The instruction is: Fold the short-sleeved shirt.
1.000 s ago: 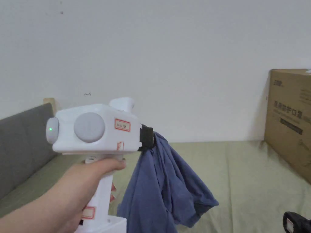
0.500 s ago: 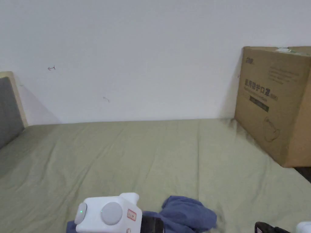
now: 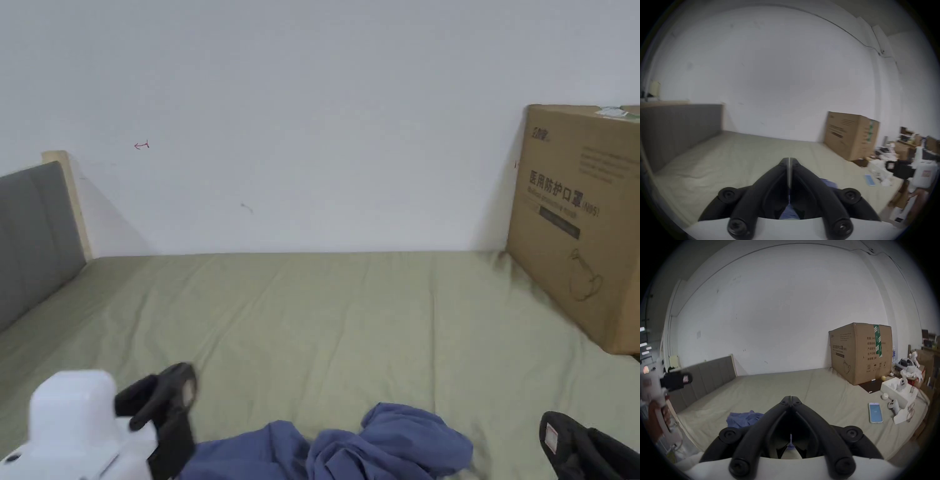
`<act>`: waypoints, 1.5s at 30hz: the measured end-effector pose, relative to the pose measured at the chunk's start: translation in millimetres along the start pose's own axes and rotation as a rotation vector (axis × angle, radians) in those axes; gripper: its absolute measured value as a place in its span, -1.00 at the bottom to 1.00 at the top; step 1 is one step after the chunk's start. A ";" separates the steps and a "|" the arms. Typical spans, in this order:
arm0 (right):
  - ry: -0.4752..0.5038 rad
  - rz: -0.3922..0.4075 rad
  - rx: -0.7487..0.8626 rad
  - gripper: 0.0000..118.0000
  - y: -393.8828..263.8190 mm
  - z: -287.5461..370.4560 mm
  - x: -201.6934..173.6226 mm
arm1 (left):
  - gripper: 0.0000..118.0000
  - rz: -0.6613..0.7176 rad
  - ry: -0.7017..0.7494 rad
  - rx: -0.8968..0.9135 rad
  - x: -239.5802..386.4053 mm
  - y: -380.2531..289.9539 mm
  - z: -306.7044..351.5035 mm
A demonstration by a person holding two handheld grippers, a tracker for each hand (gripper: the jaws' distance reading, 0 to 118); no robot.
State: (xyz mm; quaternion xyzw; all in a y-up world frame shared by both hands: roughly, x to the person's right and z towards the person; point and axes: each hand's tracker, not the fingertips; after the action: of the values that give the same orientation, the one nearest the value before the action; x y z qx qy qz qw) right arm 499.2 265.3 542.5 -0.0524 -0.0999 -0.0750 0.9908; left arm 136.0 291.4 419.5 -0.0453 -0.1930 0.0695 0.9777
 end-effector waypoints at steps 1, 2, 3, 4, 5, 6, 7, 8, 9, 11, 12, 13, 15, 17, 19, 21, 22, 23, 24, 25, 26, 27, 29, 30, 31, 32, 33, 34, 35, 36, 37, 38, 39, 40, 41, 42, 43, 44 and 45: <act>0.002 -0.006 0.008 -1.00 -1.5 2.1 -1.5 | -1.00 -0.012 0.061 0.006 -0.9 -5.6 10.7; -0.003 -0.003 0.017 -1.00 -2.7 4.0 -3.4 | -1.00 0.053 0.034 0.006 -4.3 -12.0 18.2; -0.007 0.001 0.030 -1.00 -3.7 5.6 -5.4 | -1.00 0.101 0.005 0.004 -6.8 -17.7 20.9; -0.009 0.008 0.038 -1.00 -3.9 6.6 -7.3 | -1.00 0.124 -0.010 -0.004 -7.6 -22.7 23.4; -0.012 0.016 0.039 -1.00 -3.4 6.7 -8.8 | -1.00 0.100 -0.001 -0.011 -6.8 -25.4 24.1; -0.011 0.022 0.037 -1.00 -3.2 5.7 -10.1 | -1.00 0.078 0.006 -0.026 -4.9 -27.7 22.8; -0.006 0.027 0.033 -1.00 -2.9 5.1 -10.4 | -1.00 0.031 0.011 -0.044 -5.5 -25.7 19.4; 0.003 0.028 0.026 -1.00 -2.9 4.8 -10.4 | -1.00 0.004 0.006 -0.052 -4.3 -24.8 17.7; 0.009 0.027 0.022 -1.00 -3.1 4.7 -10.7 | -1.00 -0.002 0.006 -0.045 -3.1 -22.1 16.4; 0.013 0.033 0.013 -1.00 -3.6 4.3 -12.2 | -1.00 0.005 -0.013 -0.024 -6.1 -7.7 8.3; 0.015 0.039 0.007 -1.00 -4.1 3.9 -12.6 | -1.00 0.026 -0.034 -0.033 -11.0 3.3 -3.5; 0.022 0.044 0.000 -1.00 -4.5 2.8 -12.7 | -1.00 0.062 -0.057 -0.084 -18.5 14.8 -21.0; 0.040 0.055 -0.021 -1.00 -5.4 -1.9 -13.1 | -1.00 0.155 -0.073 -0.256 -42.4 35.7 -70.0; 0.049 0.064 -0.041 -1.00 -6.8 -7.5 -13.1 | -1.00 0.239 -0.086 -0.502 -68.1 39.9 -127.3; 0.053 0.064 -0.061 -1.00 -10.4 -15.8 -13.6 | -1.00 0.236 -0.082 -0.787 -88.5 27.3 -189.2; 0.058 0.054 -0.085 -1.00 -14.8 -25.1 -12.8 | -1.00 0.226 -0.071 -0.962 -105.7 -3.7 -233.4; 0.061 0.049 -0.095 -1.00 -17.2 -29.5 -12.7 | -1.00 0.241 -0.031 -0.979 -113.0 -17.0 -247.7; 0.062 0.045 -0.105 -1.00 -19.8 -33.7 -12.1 | -1.00 0.252 -0.001 -0.989 -120.4 -33.9 -260.0; 0.062 0.042 -0.115 -1.00 -22.4 -37.4 -11.5 | -0.95 0.268 0.007 -0.997 -125.8 -47.5 -270.3; 0.061 0.039 -0.127 -1.00 -25.2 -41.2 -10.6 | -0.68 0.295 0.033 -0.980 -131.1 -60.4 -278.0; 0.061 0.036 -0.140 -1.00 -28.2 -45.0 -9.8 | 0.06 0.303 0.049 -0.970 -133.3 -72.8 -284.2; 0.059 0.035 -0.152 -1.00 -31.3 -48.7 -8.6 | 0.74 0.306 0.077 -0.998 -133.8 -86.2 -288.4; 0.054 0.039 -0.174 -1.00 -36.8 -54.8 -6.5 | 0.92 0.319 0.070 -1.036 -133.7 -107.0 -292.8; 0.052 0.040 -0.185 -1.00 -39.2 -57.2 -5.9 | 0.93 0.318 0.064 -1.014 -133.3 -116.7 -299.0; 0.051 0.039 -0.196 -1.00 -42.2 -60.2 -4.9 | 0.93 0.323 0.045 -1.066 -130.3 -129.5 -304.0; 0.051 0.036 -0.203 -1.00 -44.9 -62.8 -4.0 | 0.93 0.302 0.050 -1.093 -126.4 -139.8 -306.3; 0.051 0.034 -0.210 -1.00 -47.3 -65.1 -3.6 | 0.92 0.268 0.050 -1.102 -122.4 -148.6 -308.0; 0.049 0.033 -0.218 -1.00 -49.3 -66.8 -3.8 | 0.89 0.228 0.043 -1.113 -116.3 -155.3 -308.2; 0.045 0.032 -0.228 -1.00 -51.0 -69.3 -4.0 | 0.80 0.169 0.026 -1.114 -107.4 -159.2 -306.0; 0.046 0.032 -0.234 -1.00 -52.1 -72.2 -3.6 | 0.60 0.083 0.025 -1.084 -97.0 -161.1 -300.5; 0.051 0.027 -0.239 -1.00 -52.4 -76.0 -2.3 | 0.30 -0.035 0.062 -1.045 -79.1 -163.2 -288.6; 0.056 0.021 -0.242 -1.00 -52.0 -80.5 -0.6 | -0.07 -0.144 0.060 -0.992 -65.5 -165.2 -277.9; 0.060 0.016 -0.243 -1.00 -49.8 -86.7 1.5 | -0.57 -0.197 0.026 -0.971 -56.3 -165.8 -270.0; 0.068 0.000 -0.244 -1.00 -46.0 -95.1 5.0 | -0.83 -0.217 -0.018 -0.925 -50.7 -161.9 -259.4; 0.075 -0.025 -0.243 -1.00 -40.9 -105.4 10.0 | -0.83 -0.182 -0.078 -0.903 -47.3 -158.7 -251.8; 0.066 -0.037 -0.242 -1.00 -35.3 -116.6 14.4 | -0.83 -0.141 -0.111 -0.884 -45.3 -155.8 -244.2; 0.060 -0.053 -0.250 -1.00 -29.4 -131.7 20.5 | -0.83 -0.112 -0.137 -0.837 -45.2 -147.5 -238.8; 0.065 -0.067 -0.278 -1.00 -24.2 -150.6 27.5 | -0.83 -0.092 -0.144 -0.782 -45.0 -140.5 -230.5; 0.090 -0.075 -0.338 -1.00 -20.3 -171.3 34.5 | -0.83 -0.074 -0.136 -0.741 -44.7 -134.9 -221.2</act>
State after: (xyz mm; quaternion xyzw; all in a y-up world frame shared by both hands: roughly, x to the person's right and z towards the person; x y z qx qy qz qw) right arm 561.9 220.2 384.5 -0.2111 -0.0431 -0.1298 0.9678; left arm 195.8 137.8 214.7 -0.3844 -0.2711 -0.0375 0.8817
